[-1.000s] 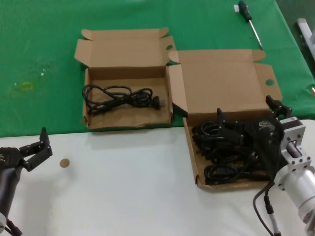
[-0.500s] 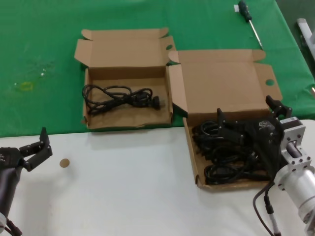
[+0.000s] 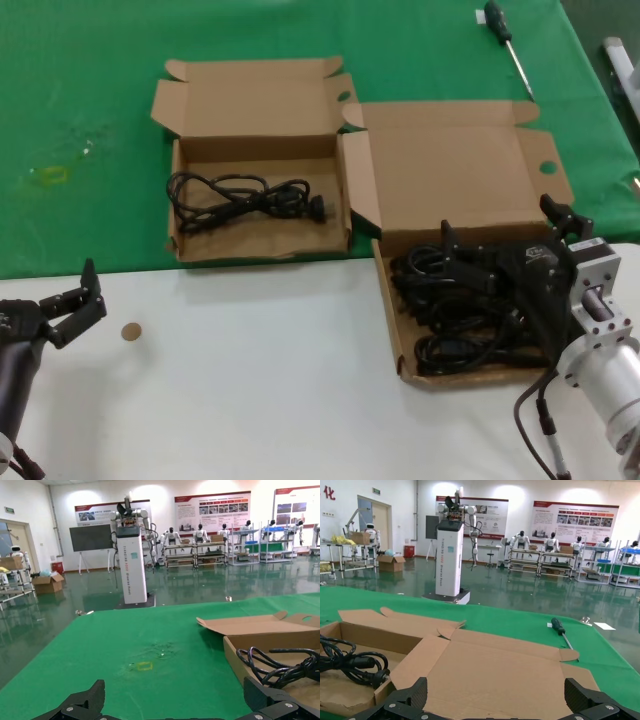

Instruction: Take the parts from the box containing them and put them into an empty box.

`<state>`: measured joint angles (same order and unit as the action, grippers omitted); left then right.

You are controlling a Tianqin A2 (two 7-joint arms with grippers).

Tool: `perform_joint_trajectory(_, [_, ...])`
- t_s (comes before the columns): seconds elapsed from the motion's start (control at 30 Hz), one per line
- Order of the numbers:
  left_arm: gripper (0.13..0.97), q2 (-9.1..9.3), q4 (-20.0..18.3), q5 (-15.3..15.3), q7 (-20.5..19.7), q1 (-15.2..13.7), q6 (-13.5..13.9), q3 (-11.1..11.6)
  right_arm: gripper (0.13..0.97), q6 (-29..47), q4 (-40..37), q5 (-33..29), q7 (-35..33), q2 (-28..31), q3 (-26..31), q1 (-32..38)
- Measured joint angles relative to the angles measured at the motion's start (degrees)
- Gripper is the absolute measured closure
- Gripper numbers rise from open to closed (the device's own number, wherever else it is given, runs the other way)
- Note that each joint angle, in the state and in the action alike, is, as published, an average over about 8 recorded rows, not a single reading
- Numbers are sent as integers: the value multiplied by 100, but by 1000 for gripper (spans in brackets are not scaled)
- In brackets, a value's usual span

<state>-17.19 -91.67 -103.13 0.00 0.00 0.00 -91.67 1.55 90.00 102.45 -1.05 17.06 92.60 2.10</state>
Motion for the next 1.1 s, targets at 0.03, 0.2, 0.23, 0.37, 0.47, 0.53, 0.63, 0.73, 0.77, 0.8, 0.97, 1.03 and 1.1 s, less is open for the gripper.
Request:
perform_joint_trajectory(0.03, [132,0,0,0,0,0,0,0,129,0,0,0,0,0,0,0])
perform_joint_trajectory(0.2, [132,0,0,0,0,0,0,0,129,0,0,0,0,0,0,0])
perform_joint_trajectory(0.23, [132,0,0,0,0,0,0,0,129,0,0,0,0,0,0,0])
perform_joint_trajectory(0.37, [132,0,0,0,0,0,0,0,129,0,0,0,0,0,0,0])
perform_joint_trajectory(0.47, [132,0,0,0,0,0,0,0,129,0,0,0,0,0,0,0])
perform_joint_trajectory(0.53, [132,0,0,0,0,0,0,0,129,0,0,0,0,0,0,0])
perform_joint_trajectory(0.63, [132,0,0,0,0,0,0,0,129,0,0,0,0,0,0,0])
perform_joint_trajectory(0.73, [132,0,0,0,0,0,0,0,129,0,0,0,0,0,0,0])
perform_joint_trajectory(0.77, [132,0,0,0,0,0,0,0,129,0,0,0,0,0,0,0])
perform_joint_trajectory(0.8, [132,0,0,0,0,0,0,0,129,0,0,0,0,0,0,0])
perform_joint_trajectory(0.97, [132,0,0,0,0,0,0,0,129,0,0,0,0,0,0,0])
perform_joint_trajectory(1.03, [132,0,0,0,0,0,0,0,129,0,0,0,0,0,0,0])
perform_joint_trajectory(1.1, [132,0,0,0,0,0,0,0,129,0,0,0,0,0,0,0])
